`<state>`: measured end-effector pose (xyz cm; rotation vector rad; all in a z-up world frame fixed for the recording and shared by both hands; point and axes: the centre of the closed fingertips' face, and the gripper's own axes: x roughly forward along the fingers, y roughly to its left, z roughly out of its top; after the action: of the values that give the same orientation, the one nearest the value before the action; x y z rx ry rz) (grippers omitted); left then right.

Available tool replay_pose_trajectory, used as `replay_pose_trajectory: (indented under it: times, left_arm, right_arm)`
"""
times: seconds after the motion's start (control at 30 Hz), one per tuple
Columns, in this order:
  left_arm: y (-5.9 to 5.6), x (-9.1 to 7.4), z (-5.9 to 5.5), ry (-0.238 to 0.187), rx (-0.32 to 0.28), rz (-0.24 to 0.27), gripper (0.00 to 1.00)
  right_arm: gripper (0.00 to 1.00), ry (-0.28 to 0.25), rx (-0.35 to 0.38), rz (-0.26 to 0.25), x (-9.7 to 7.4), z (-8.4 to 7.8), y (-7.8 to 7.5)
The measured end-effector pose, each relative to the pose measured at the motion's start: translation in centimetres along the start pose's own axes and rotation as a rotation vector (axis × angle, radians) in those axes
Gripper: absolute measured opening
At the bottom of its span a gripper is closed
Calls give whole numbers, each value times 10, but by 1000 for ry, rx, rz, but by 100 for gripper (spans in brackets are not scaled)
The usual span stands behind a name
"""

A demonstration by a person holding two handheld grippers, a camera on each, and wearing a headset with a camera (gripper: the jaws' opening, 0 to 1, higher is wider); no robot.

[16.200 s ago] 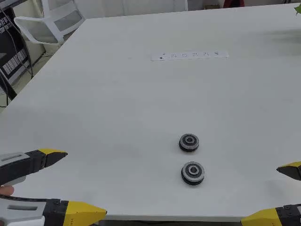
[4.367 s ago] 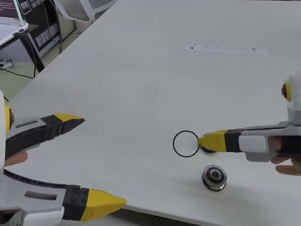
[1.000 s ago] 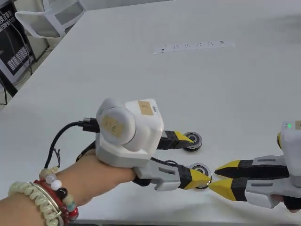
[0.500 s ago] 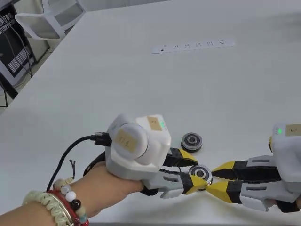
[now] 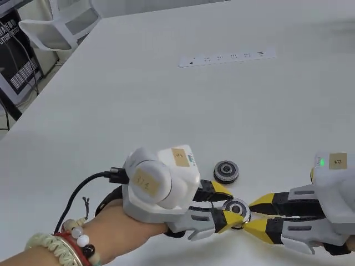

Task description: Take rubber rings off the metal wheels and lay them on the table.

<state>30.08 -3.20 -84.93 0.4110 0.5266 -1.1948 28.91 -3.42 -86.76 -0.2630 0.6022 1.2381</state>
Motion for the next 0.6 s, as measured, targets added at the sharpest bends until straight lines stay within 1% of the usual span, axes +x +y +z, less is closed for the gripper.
replay_pose_trajectory:
  times: [0.03, 0.07, 0.13, 0.27, 0.3, 0.33, 0.37, 0.4, 0.47, 0.6]
  left_arm:
    - [1, 0, -1, 7, 7, 10, 20]
    - [0, 2, 0, 0, 21, 1, 20]
    - [0, 1, -1, 1, 13, 5, 20]
    - [0, 1, 0, -1, 37, 6, 20]
    - [-1, 2, 0, -2, 49, 1, 18]
    - [-8, 2, -1, 6, 61, -31, 15]
    - [-7, 2, 0, 3, 58, -12, 15]
    - [-6, 1, 1, 1, 62, -9, 15]
    - [-5, 1, 1, -2, 44, -11, 15]
    - [-5, 1, 1, -4, 42, -10, 15]
  right_arm:
    - [16, 1, 1, 1, 0, 0, 0]
    - [16, 1, 1, 1, 0, 0, 0]
    - [15, 3, -2, 1, 0, 0, 0]
    - [14, 8, -15, -2, -1, -1, 0]
    - [14, 8, -18, -3, -1, -1, 0]
    - [13, 10, -21, -5, -1, -2, 0]
    - [12, 10, -22, -6, -1, -1, 0]
    - [12, 11, -27, -6, -2, -2, 0]
    - [10, 13, -29, -7, -2, -2, 0]
    - [6, 16, -42, -10, -3, -2, -1]
